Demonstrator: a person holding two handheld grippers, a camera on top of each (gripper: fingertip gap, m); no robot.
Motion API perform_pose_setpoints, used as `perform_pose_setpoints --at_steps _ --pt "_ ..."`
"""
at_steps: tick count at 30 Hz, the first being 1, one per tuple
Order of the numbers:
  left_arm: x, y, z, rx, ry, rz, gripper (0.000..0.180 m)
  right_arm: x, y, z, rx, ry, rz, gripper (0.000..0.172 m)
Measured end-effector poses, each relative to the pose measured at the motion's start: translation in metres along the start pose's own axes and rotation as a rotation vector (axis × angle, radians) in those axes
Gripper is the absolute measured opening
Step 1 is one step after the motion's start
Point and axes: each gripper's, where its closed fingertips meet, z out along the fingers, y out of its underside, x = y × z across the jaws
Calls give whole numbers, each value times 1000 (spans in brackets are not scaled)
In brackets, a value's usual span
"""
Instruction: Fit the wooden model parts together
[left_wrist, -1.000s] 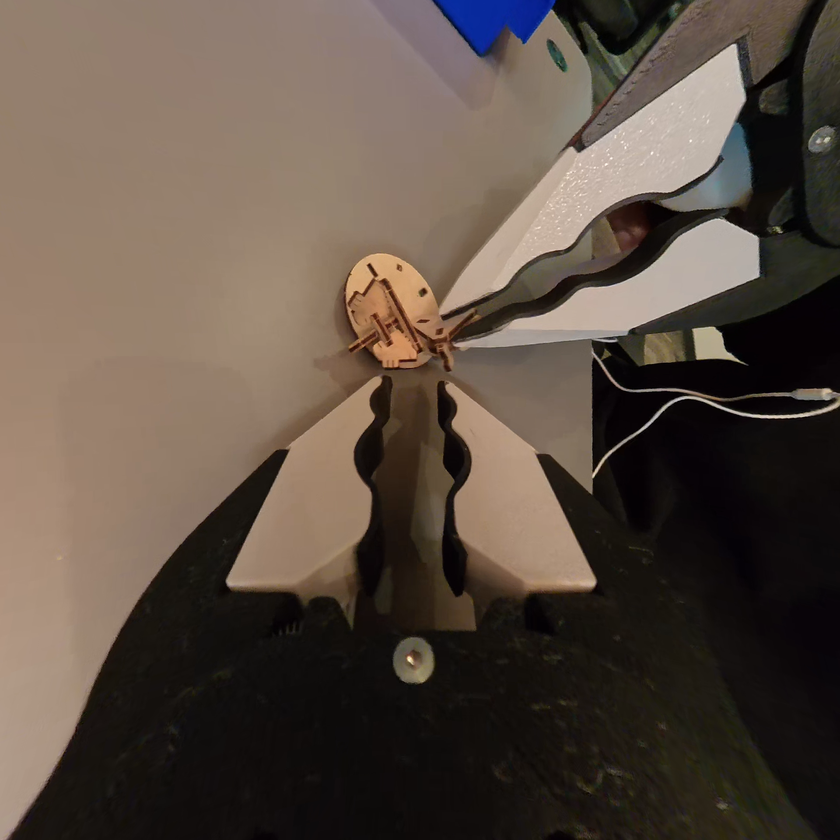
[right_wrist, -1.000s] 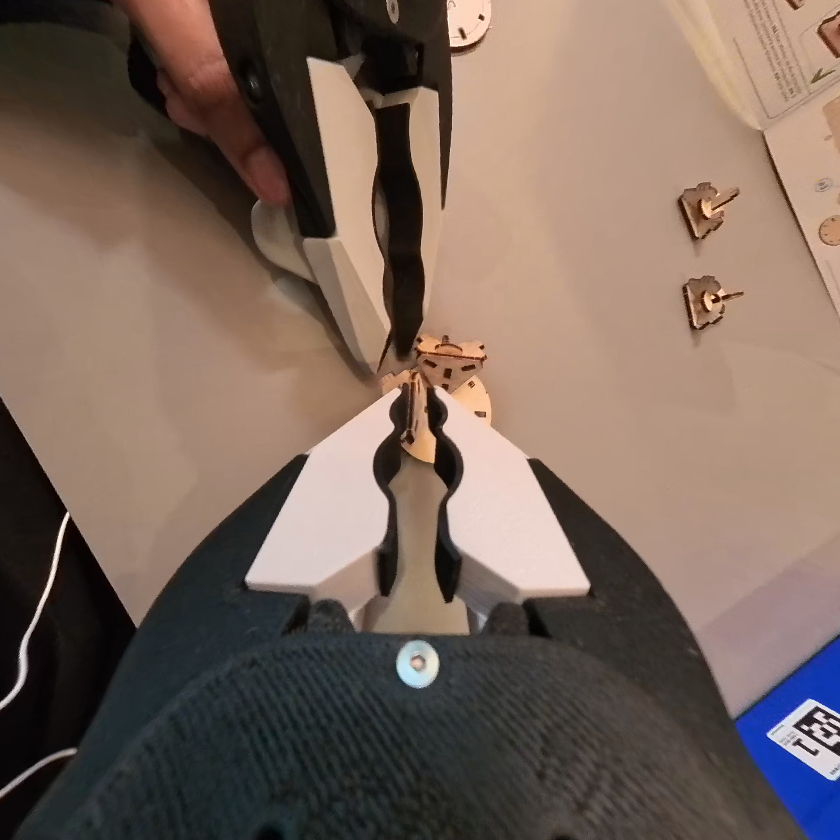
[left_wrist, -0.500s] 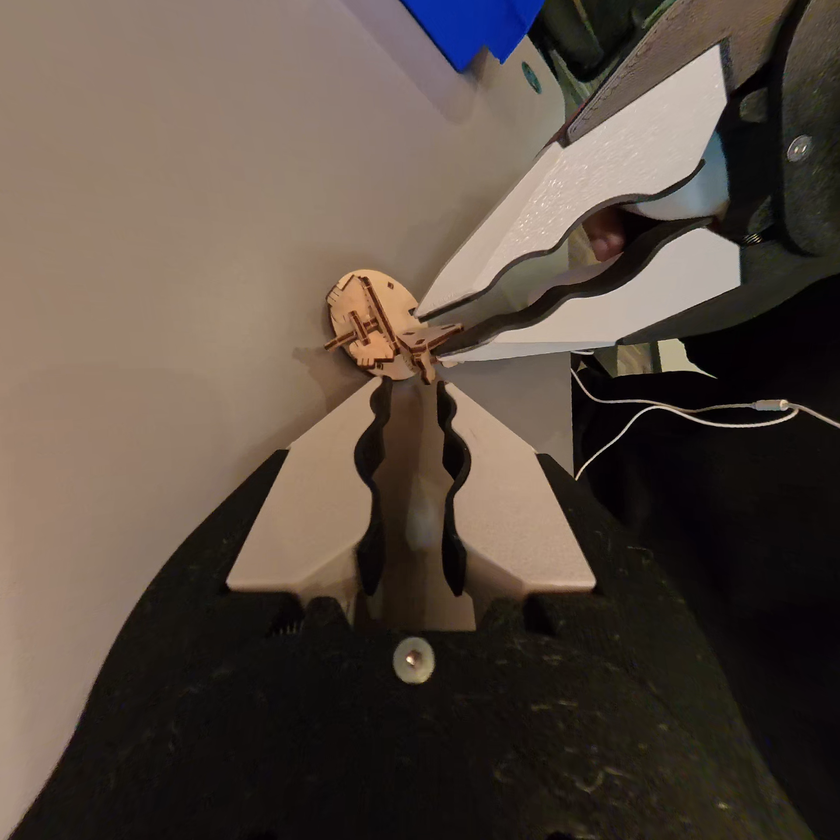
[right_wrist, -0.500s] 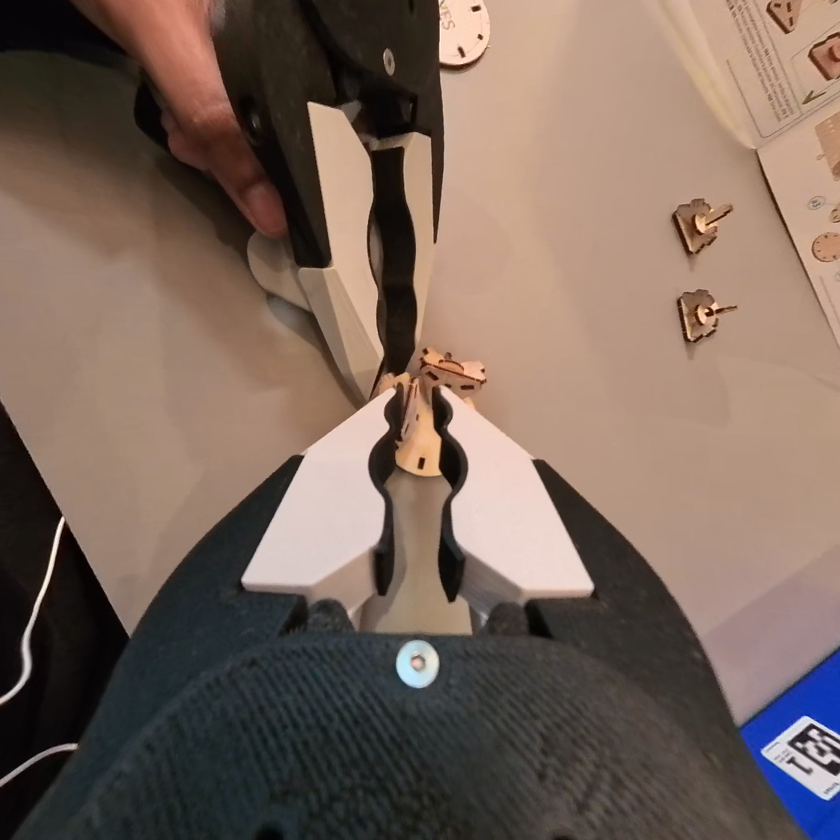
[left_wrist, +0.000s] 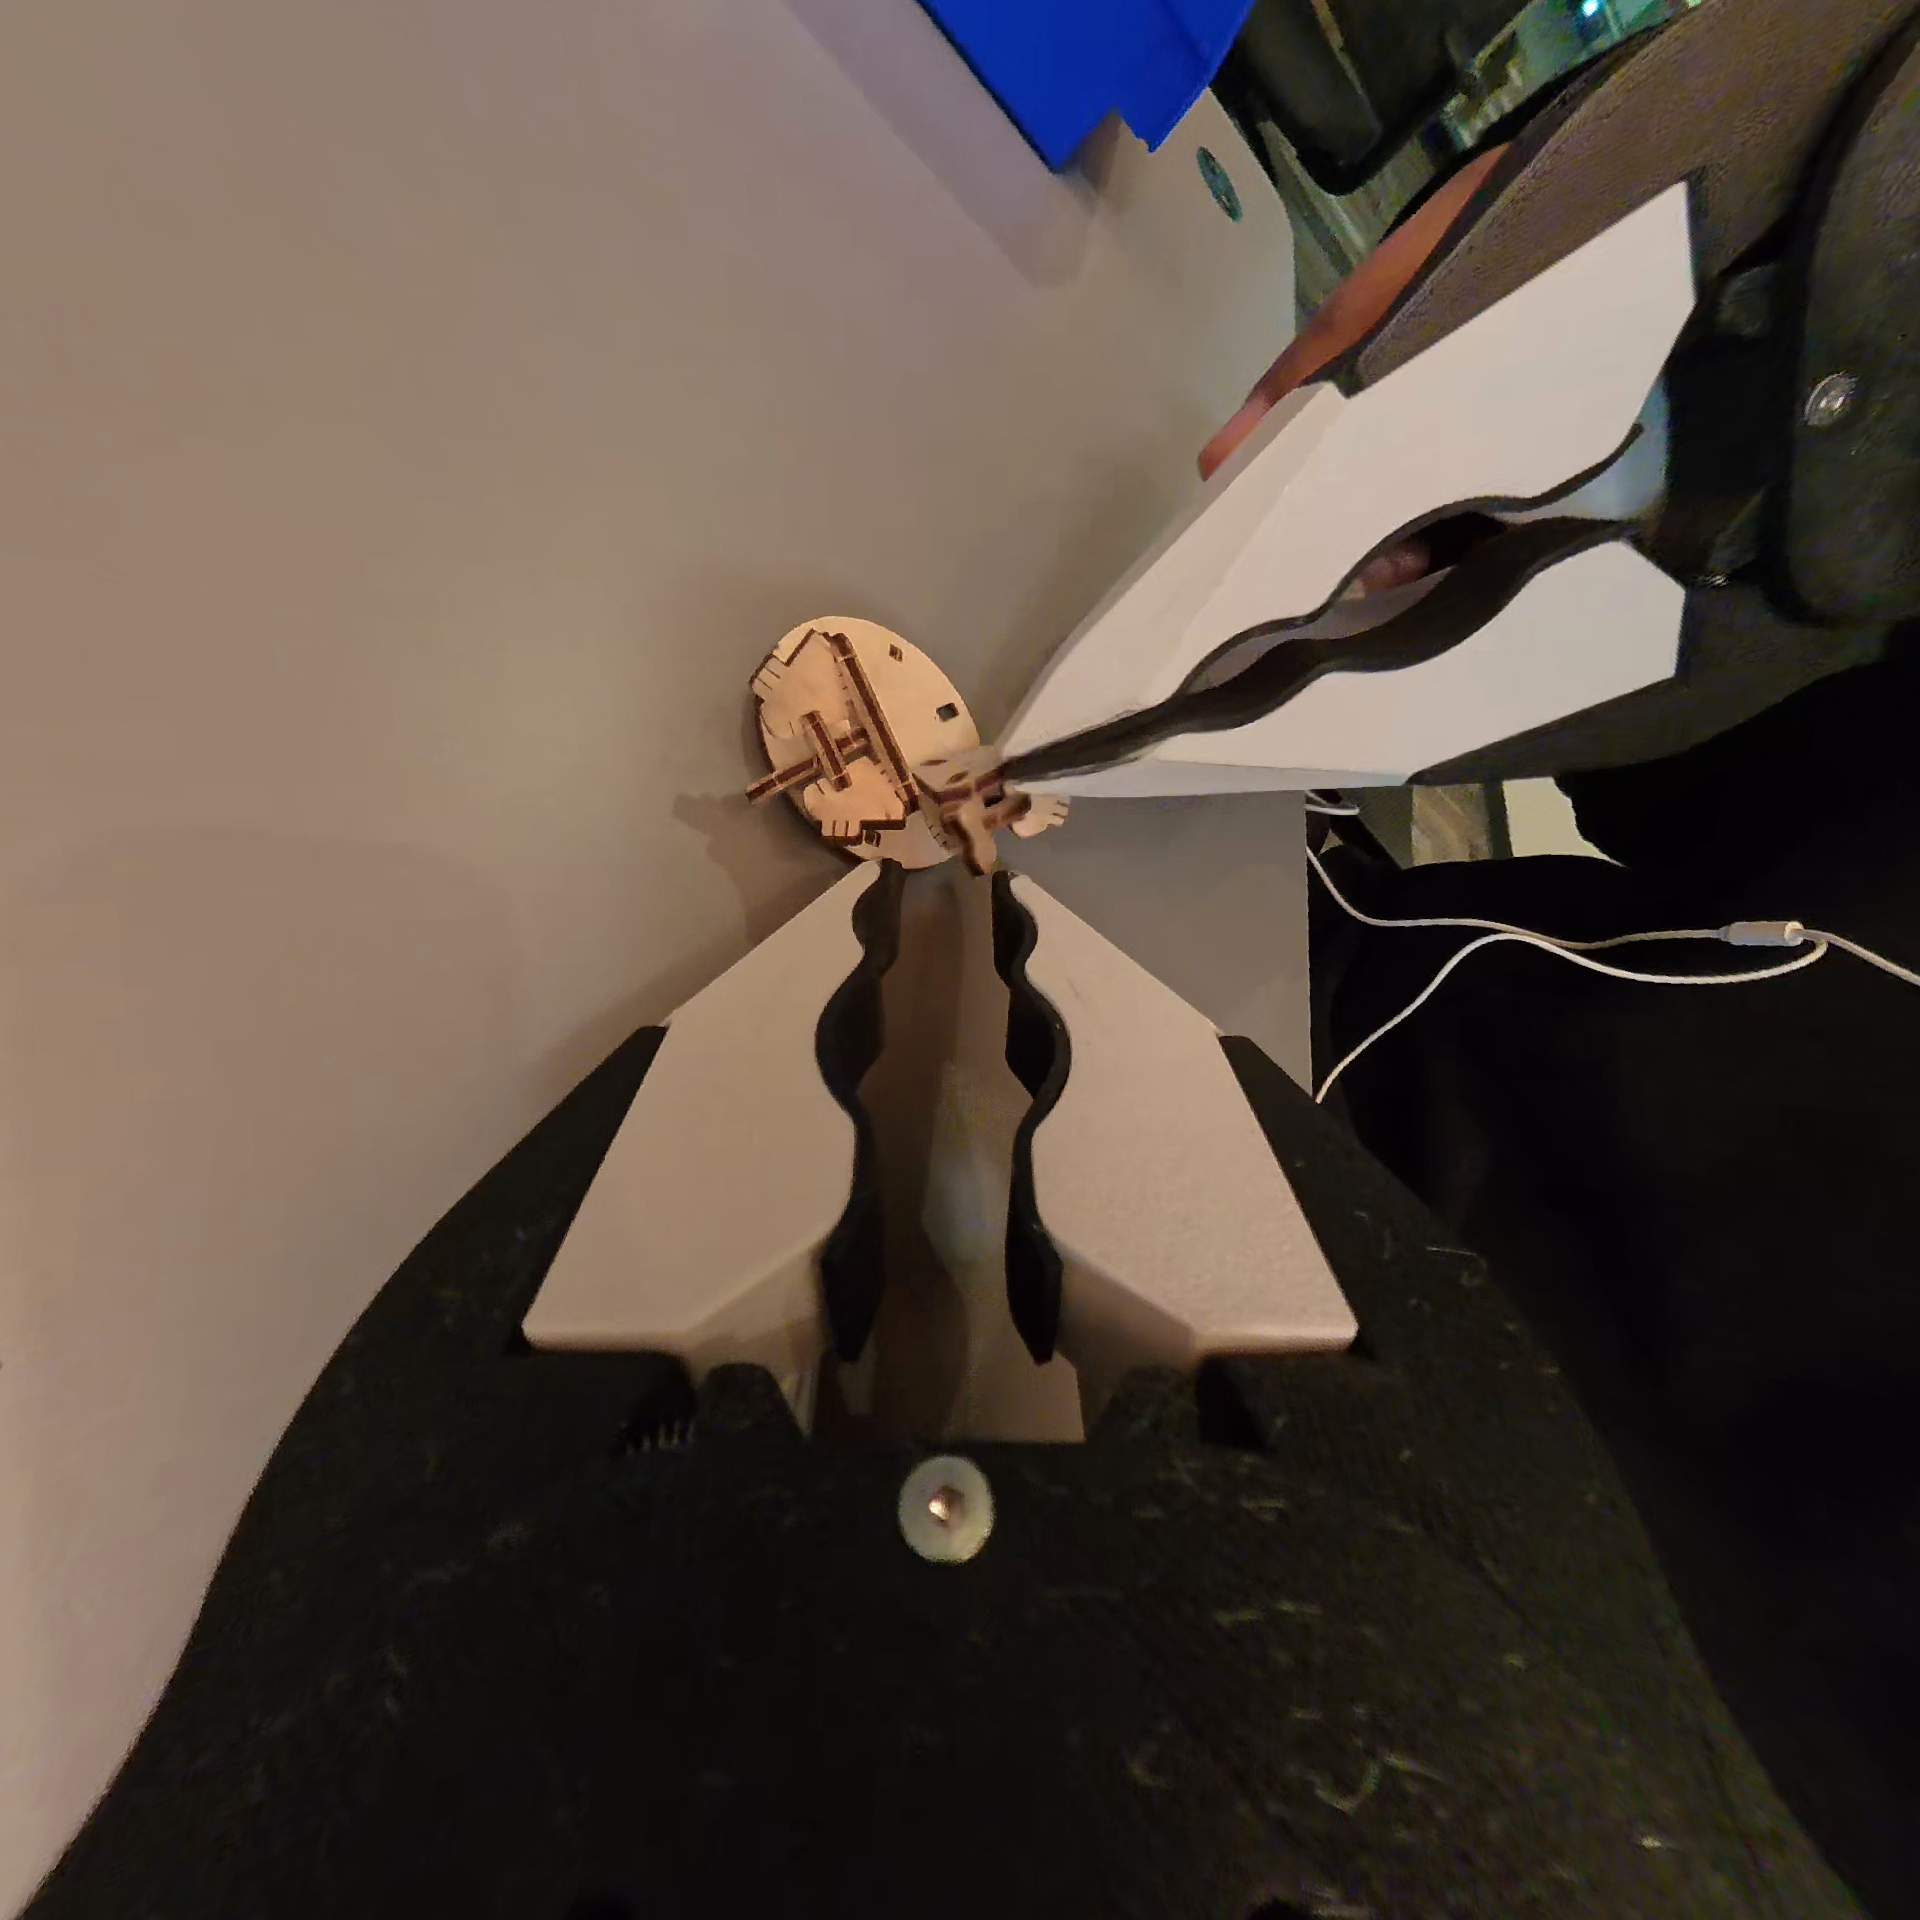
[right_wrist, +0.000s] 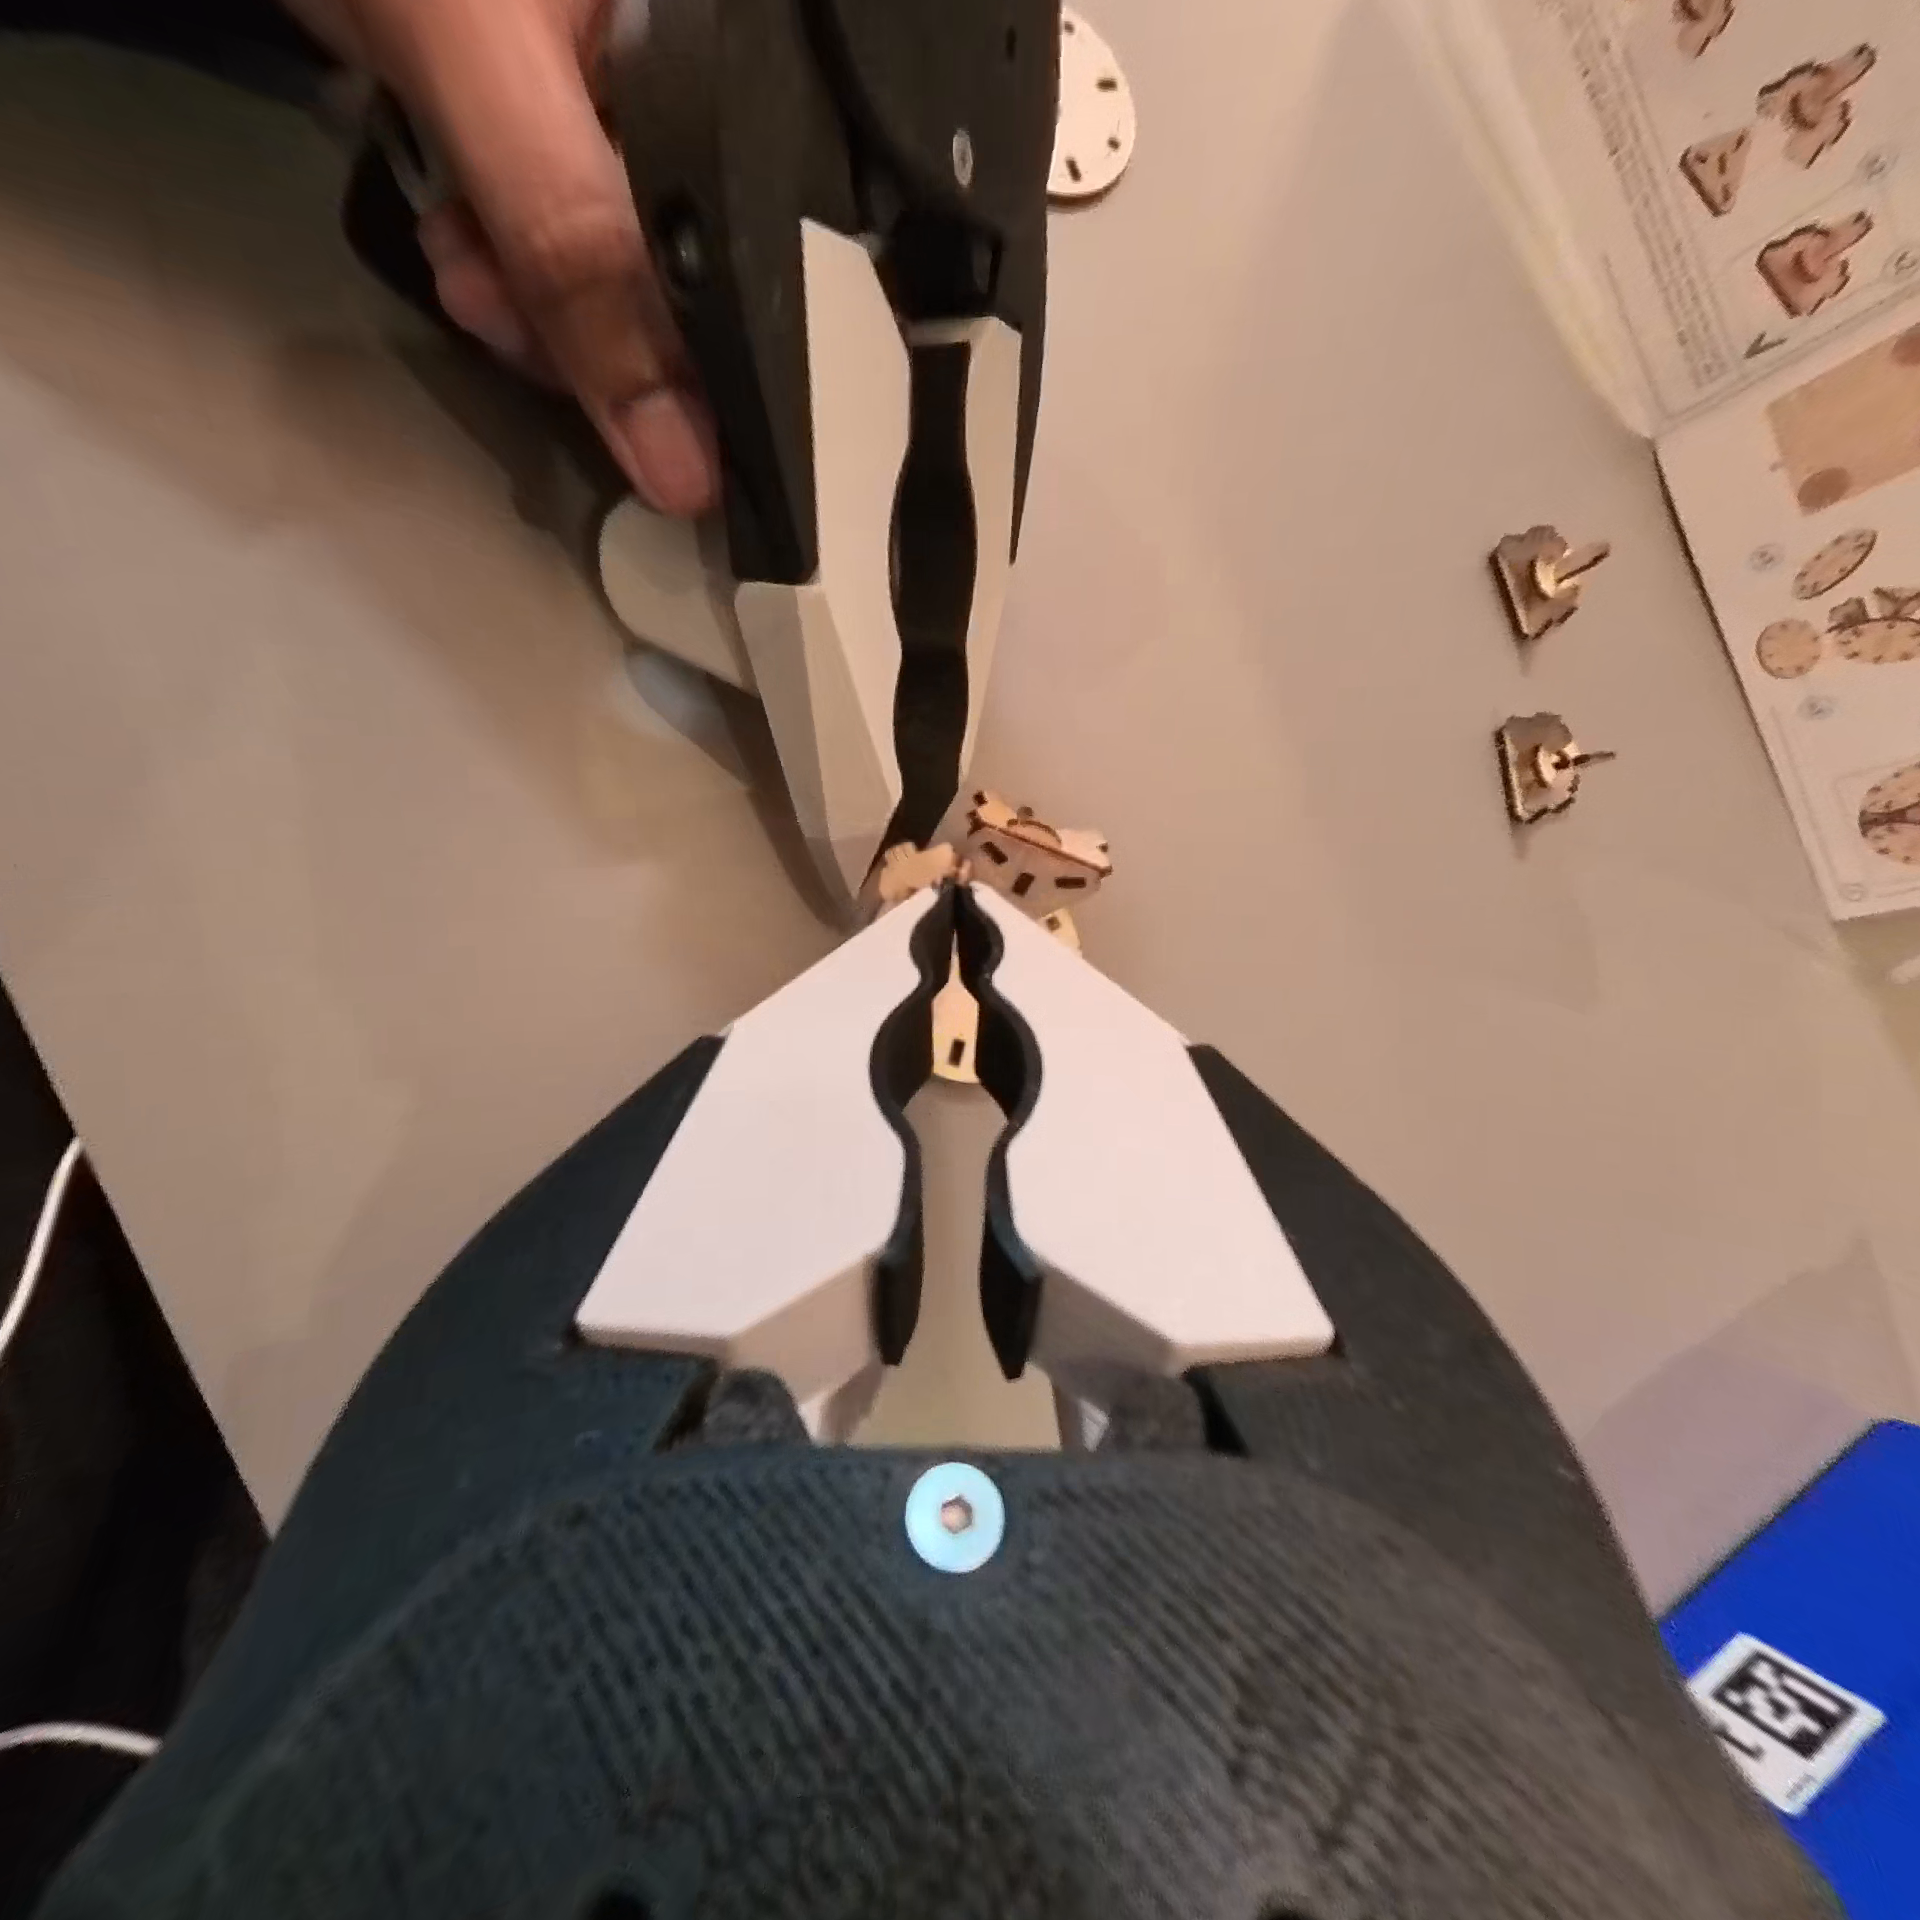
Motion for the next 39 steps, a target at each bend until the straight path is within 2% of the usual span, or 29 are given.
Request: perform_pose_setpoints --at_steps 5,9,14,17,30,33,39 --pt "-1 0 0 3 3 -11 15 0 -8 -6 38 6 -8 0" --pt "-1 0 0 3 2 -10 15 -1 2 -1 -13 -7 -7 0" --pt "-1 0 0 3 2 -16 14 0 -8 -6 40 5 -3 0" --pt "-1 0 0 -1 -2 -11 14 0 3 0 -12 -9 3 0" --pt "-2 0 0 -1 0 -15 13 4 -8 -4 55 0 21 0" --pt "-2 0 0 -3 -3 -12 13 3 2 2 7 -23 33 0" --pt "-2 0 0 -1 -1 -18 13 4 -6 -3 60 -13 47 0"
